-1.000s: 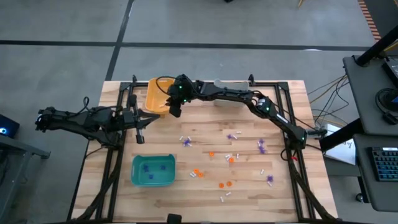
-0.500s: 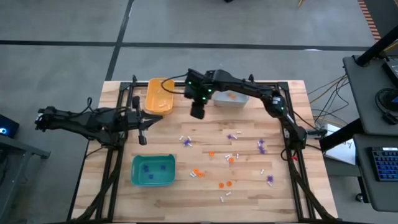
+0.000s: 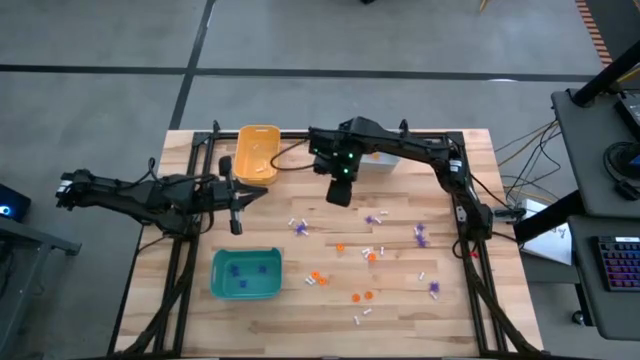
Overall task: Sort Halloween decoration
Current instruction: Put the orange pumpkin toy into the gray bin
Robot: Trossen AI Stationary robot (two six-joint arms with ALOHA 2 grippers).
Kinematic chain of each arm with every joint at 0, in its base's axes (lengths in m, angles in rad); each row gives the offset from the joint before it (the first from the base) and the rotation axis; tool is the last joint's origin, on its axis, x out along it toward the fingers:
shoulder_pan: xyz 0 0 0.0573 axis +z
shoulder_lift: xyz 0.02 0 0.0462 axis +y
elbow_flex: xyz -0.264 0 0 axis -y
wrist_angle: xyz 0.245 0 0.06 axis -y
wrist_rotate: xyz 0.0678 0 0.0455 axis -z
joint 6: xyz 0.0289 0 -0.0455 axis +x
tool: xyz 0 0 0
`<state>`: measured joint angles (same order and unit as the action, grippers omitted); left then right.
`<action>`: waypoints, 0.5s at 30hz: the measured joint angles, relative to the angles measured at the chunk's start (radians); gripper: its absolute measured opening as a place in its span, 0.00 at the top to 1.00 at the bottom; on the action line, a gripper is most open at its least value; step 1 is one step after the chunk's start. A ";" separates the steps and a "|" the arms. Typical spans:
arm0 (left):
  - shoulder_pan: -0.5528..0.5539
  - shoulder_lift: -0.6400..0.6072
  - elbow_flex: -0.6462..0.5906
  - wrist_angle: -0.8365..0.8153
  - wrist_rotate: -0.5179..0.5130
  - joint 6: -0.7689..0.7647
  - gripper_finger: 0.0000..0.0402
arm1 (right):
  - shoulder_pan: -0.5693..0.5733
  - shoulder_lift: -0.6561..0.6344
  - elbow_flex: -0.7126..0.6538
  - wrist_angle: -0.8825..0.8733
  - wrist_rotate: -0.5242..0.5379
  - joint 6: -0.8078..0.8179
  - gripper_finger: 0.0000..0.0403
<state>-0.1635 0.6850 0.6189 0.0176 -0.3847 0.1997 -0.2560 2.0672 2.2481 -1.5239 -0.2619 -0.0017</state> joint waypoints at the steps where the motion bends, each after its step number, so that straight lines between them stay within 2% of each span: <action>1: 0.000 0.000 0.000 0.000 0.000 0.000 1.00 | 0.008 -0.004 -0.011 -0.005 0.000 0.002 0.83; 8: 0.000 0.004 0.000 0.005 0.000 0.000 1.00 | 0.061 -0.049 -0.122 -0.013 0.000 0.037 0.83; 15: 0.000 0.008 0.000 0.006 0.000 0.000 1.00 | 0.108 -0.148 -0.308 0.012 0.000 0.099 0.84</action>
<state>-0.1635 0.6930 0.6189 0.0233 -0.3847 0.1993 -0.1479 1.9194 1.9404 -1.5122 -0.2619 0.0975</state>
